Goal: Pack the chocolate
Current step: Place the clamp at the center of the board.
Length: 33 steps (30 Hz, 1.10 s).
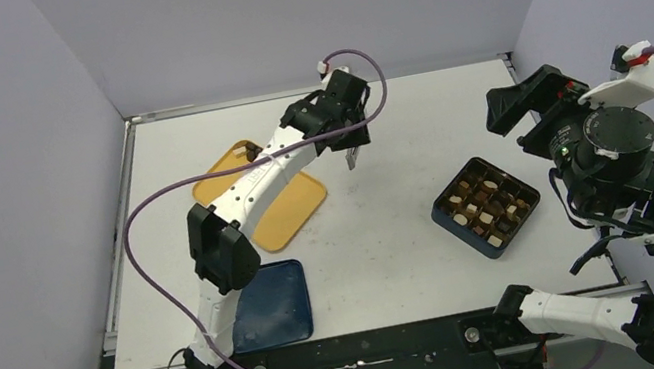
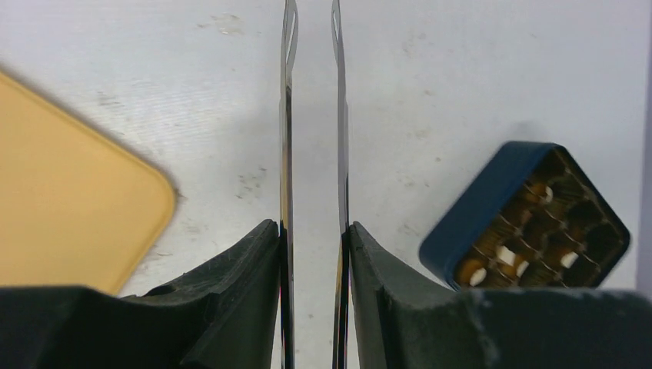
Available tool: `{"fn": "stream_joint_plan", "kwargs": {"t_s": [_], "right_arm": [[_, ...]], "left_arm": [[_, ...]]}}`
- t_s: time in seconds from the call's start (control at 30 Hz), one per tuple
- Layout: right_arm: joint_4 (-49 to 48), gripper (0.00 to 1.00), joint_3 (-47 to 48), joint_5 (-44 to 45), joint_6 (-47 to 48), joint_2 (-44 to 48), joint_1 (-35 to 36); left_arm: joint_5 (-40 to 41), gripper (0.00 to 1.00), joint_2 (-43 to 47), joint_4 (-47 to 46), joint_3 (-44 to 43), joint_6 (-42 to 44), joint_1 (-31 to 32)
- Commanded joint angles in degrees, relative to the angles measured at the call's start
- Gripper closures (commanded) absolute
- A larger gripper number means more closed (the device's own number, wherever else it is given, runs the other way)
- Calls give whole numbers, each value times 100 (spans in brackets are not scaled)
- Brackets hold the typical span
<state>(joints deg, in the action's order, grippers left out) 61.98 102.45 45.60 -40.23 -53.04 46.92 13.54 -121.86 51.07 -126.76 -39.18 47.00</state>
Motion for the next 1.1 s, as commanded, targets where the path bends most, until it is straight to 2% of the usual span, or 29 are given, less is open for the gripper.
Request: {"fn": "stream_joint_plan", "kwargs": {"t_s": [0.0, 0.37, 0.57, 0.87, 1.0, 1.07], "right_arm": [[-148, 0, -34, 5, 122, 38, 28], [258, 0, 75, 75, 63, -4, 108], [209, 0, -51, -402, 454, -343, 143], [-208, 0, -510, -614, 687, -713, 136], [-236, 0, -488, -682, 728, -906, 131], [-239, 0, -466, -736, 736, -994, 104]], "left_arm": [[288, 66, -297, 189, -291, 348, -267], [63, 66, -1245, -316, -271, 289, -507], [-349, 66, -1616, -378, -255, 123, -553], [-756, 53, -1699, -569, -14, 5, -602], [-932, 51, -1673, -514, -42, -71, -622], [-966, 46, -1612, -477, -28, -78, -622]]}}
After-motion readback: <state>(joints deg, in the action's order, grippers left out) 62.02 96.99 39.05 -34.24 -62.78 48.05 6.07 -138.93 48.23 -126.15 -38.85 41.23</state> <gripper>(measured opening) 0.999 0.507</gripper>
